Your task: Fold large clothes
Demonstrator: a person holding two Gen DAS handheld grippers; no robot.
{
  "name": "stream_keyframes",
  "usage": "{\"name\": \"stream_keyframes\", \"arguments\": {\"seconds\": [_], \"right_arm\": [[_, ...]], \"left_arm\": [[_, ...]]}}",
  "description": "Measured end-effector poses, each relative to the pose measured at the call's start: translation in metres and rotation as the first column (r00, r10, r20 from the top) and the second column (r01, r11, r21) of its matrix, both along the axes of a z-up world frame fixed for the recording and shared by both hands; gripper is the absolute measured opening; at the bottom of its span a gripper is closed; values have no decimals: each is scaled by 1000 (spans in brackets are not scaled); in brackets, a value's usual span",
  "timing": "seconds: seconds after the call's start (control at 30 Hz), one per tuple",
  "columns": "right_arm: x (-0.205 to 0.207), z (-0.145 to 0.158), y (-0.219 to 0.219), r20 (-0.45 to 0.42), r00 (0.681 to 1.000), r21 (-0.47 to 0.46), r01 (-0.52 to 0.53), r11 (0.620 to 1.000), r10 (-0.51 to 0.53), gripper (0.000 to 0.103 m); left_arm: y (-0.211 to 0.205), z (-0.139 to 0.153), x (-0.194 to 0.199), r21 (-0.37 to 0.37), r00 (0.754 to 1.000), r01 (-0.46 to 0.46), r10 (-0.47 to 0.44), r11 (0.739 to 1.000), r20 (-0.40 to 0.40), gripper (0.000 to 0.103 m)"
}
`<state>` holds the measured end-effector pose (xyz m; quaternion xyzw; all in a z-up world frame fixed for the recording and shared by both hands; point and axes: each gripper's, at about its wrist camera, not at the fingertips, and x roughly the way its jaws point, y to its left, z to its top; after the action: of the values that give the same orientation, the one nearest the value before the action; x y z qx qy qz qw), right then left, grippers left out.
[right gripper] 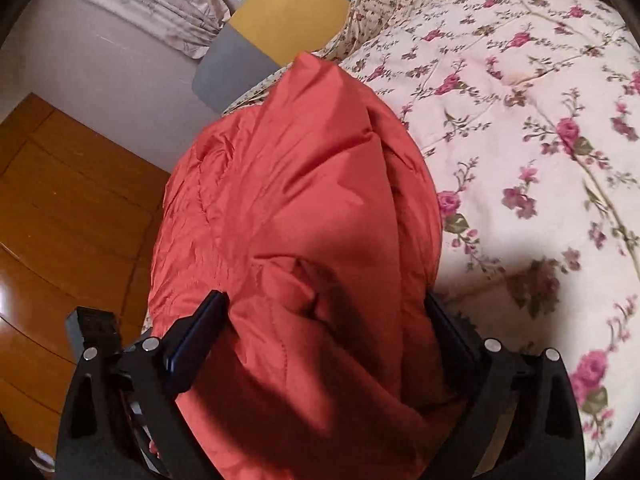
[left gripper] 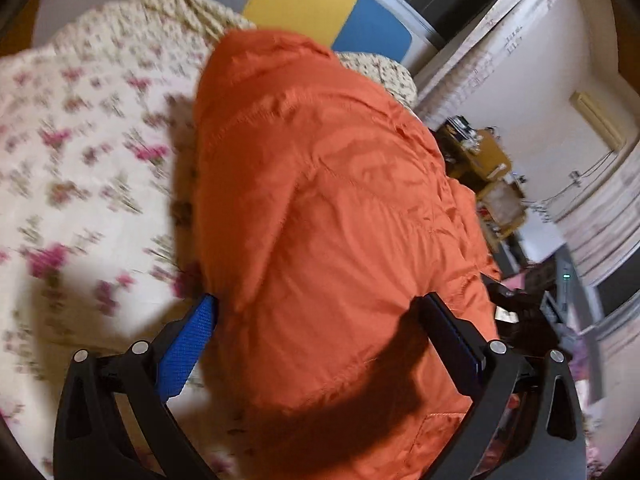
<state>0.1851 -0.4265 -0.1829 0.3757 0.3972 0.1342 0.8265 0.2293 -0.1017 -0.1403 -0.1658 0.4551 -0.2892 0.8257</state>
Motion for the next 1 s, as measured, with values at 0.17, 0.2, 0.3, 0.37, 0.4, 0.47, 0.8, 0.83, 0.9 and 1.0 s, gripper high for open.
{"name": "stream_keyframes", "arguments": {"seconds": [0.17,0.2,0.3,0.37,0.4,0.47,0.8,0.83,0.9,1.0], "right_arm": [[7,2,1,-3,1000,18,-8,1000,8,84],[6,5,2,4,1000,12,-9,1000,9,80],[5,12,7,25,1000,-13,-1,1000,1,70],[0,22,12,62,998,-28,5,1000,-3,64],[-1,26,14,80,997,-31,4,1000,-2,63],[-4,37,22,126,992,-40,-3,999,8,63],[-8,69,79,223,970,-79,-79,994,95,63],[-5,72,89,232,967,-88,-88,992,107,63],[-4,78,106,247,961,-96,-105,990,126,63],[4,83,135,268,950,-96,-140,985,161,63]], "left_arm": [[-13,1,-5,40,1000,7,-8,999,28,100],[-16,4,-9,59,999,17,-20,998,50,98],[-19,16,-18,97,994,26,-36,995,106,84],[-20,22,-23,115,990,30,-46,993,134,75],[-20,26,-25,126,988,33,-51,992,147,74],[-18,33,-29,131,985,28,-49,991,166,70],[36,60,-45,106,962,-62,31,993,270,63],[42,63,-48,107,958,-75,41,991,283,62],[57,68,-53,113,948,-104,64,988,312,60],[84,75,-60,107,931,-150,103,983,351,59]]}}
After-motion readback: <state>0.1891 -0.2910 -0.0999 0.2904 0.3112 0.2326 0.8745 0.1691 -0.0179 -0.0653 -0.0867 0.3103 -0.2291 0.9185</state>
